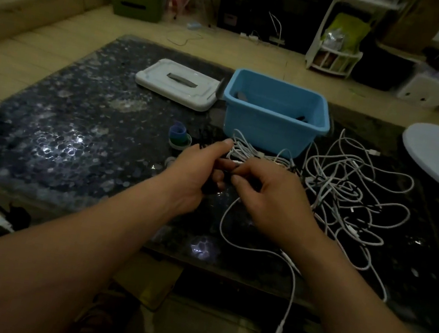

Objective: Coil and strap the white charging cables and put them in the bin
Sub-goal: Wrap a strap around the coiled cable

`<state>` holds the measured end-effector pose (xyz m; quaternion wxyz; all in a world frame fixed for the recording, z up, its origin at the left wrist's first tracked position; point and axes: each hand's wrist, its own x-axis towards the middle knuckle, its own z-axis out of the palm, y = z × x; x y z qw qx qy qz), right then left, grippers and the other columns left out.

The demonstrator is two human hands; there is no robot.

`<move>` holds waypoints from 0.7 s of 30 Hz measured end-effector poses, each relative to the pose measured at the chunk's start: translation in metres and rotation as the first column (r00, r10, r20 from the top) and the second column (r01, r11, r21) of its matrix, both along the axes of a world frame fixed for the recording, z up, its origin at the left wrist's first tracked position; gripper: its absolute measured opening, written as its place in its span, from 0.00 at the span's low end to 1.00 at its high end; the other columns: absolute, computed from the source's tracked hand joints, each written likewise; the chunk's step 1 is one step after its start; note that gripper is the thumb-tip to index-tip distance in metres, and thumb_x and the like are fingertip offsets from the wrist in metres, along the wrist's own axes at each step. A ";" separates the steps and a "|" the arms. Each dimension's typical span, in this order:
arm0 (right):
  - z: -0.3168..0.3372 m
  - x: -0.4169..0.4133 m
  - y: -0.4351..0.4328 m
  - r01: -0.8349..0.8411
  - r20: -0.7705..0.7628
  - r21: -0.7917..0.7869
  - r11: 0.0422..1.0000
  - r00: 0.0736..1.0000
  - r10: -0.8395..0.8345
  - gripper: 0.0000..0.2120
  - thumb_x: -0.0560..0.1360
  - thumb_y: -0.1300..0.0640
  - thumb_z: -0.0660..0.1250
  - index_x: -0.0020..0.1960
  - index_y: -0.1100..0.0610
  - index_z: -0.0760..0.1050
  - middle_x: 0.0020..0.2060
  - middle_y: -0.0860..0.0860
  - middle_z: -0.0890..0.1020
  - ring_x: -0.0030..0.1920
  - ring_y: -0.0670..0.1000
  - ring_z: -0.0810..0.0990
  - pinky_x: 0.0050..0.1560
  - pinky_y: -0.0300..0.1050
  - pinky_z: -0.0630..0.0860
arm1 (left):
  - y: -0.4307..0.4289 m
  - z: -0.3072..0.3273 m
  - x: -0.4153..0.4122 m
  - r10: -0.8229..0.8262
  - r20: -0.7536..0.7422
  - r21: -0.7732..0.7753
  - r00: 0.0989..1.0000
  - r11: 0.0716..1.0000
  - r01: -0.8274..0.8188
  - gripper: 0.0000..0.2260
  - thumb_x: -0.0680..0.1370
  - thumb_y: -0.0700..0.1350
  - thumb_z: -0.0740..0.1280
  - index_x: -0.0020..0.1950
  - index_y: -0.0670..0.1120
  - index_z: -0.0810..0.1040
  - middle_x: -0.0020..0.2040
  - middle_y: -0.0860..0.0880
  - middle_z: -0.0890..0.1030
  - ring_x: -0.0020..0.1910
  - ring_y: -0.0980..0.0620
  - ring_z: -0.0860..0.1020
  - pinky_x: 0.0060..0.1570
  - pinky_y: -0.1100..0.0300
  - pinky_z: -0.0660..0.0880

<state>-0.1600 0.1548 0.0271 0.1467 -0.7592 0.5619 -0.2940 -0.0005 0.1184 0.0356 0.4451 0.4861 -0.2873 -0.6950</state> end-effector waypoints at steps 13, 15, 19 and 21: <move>0.005 -0.034 -0.004 0.002 -0.061 0.348 0.938 0.998 0.021 0.11 0.82 0.42 0.68 0.46 0.47 0.81 0.39 0.45 0.83 0.40 0.42 0.80 0.43 0.44 0.75 | -0.021 0.007 0.025 0.021 -0.129 -0.004 0.991 1.000 -0.022 0.16 0.87 0.54 0.61 0.42 0.49 0.69 0.30 0.51 0.64 0.23 0.57 0.59 0.20 0.64 0.54; 0.008 -0.043 -0.008 0.116 -0.187 0.282 0.953 0.980 -0.064 0.14 0.79 0.37 0.69 0.44 0.46 0.81 0.39 0.44 0.83 0.42 0.45 0.81 0.44 0.47 0.77 | -0.017 0.006 0.023 -0.075 0.134 -0.109 0.988 0.990 0.090 0.13 0.86 0.53 0.64 0.45 0.49 0.71 0.33 0.50 0.68 0.24 0.56 0.61 0.22 0.63 0.56; 0.016 -0.045 -0.012 0.164 -0.194 0.164 0.973 0.972 -0.131 0.14 0.78 0.38 0.71 0.42 0.48 0.79 0.37 0.44 0.82 0.41 0.45 0.79 0.42 0.47 0.75 | 0.000 0.005 0.011 -0.320 0.572 -0.178 0.755 0.851 0.495 0.10 0.81 0.53 0.71 0.50 0.46 0.78 0.33 0.55 0.78 0.28 0.59 0.72 0.24 0.66 0.69; 0.021 -0.039 -0.012 0.082 -0.089 0.188 0.979 0.994 -0.067 0.08 0.81 0.45 0.70 0.46 0.47 0.81 0.40 0.43 0.82 0.42 0.41 0.79 0.41 0.43 0.72 | 0.005 0.003 0.007 -0.369 0.701 -0.187 0.610 0.730 0.657 0.07 0.81 0.49 0.73 0.50 0.47 0.80 0.29 0.60 0.77 0.27 0.65 0.73 0.28 0.72 0.69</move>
